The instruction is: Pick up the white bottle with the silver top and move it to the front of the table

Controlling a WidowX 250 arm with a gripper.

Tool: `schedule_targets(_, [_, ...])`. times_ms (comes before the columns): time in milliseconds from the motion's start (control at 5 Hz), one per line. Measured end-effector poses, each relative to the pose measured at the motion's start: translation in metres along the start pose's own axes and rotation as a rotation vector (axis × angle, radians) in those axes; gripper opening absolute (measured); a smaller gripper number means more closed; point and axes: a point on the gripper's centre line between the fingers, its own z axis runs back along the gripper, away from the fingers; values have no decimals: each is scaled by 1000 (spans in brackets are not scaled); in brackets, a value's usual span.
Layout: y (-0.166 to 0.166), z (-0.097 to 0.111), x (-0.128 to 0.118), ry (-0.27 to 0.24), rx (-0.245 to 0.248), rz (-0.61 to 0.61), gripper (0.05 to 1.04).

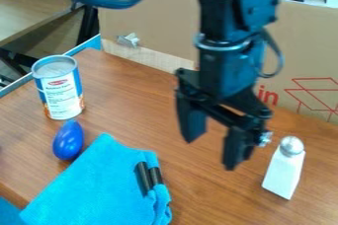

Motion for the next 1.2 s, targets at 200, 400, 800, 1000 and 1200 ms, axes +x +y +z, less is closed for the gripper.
schedule_targets(200, [-7, -4, 24, -38, -29, -9, 1000])
schedule_targets(400, [-8, -7, 47, -61, -5, 18, 1000])
schedule_targets(800, [-11, -37, 83, -26, 3, 30, 1000])
schedule_targets(1000, [-11, -50, 90, -11, 23, 52, 1000])
schedule_targets(1200, [-19, -54, 94, -33, 20, 59, 1000])
